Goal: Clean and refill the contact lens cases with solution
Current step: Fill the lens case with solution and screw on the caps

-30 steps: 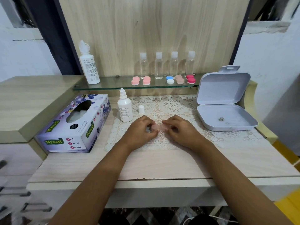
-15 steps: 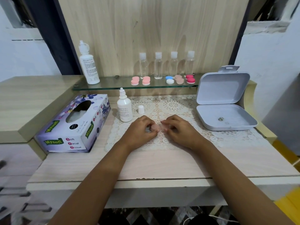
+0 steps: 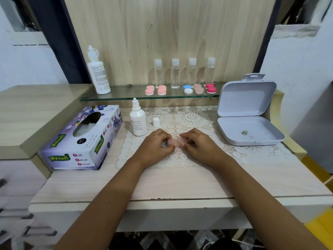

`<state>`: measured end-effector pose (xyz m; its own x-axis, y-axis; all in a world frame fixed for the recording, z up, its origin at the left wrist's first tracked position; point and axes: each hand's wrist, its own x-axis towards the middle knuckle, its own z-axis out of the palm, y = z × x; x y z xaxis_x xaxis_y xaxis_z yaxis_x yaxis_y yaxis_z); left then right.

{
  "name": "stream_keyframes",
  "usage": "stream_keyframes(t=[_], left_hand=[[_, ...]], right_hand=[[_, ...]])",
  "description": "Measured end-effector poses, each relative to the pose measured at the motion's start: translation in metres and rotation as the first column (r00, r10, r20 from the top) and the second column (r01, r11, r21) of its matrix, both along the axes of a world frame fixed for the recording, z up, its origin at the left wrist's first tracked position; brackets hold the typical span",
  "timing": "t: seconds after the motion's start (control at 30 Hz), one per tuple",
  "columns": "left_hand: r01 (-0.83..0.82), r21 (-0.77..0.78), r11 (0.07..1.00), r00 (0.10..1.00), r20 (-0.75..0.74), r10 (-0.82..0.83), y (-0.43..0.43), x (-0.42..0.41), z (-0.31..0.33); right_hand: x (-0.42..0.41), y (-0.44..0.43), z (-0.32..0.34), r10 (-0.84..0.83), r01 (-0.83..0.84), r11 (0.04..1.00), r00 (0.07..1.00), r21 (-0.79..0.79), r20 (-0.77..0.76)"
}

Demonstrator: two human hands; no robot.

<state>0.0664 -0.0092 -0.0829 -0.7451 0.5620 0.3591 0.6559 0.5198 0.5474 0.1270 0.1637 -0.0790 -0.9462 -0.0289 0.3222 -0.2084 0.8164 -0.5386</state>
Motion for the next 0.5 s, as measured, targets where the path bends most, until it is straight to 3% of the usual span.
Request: stream_keyframes(t=[0.5], left_hand=[[0.003,-0.017,1.000,0.999,-0.035,-0.004,-0.0007,-0.0024,-0.0029]], right_hand=[[-0.0015,-0.0007,0.0000,-0.047,0.047,0.998,0.999,-0.045,-0.012]])
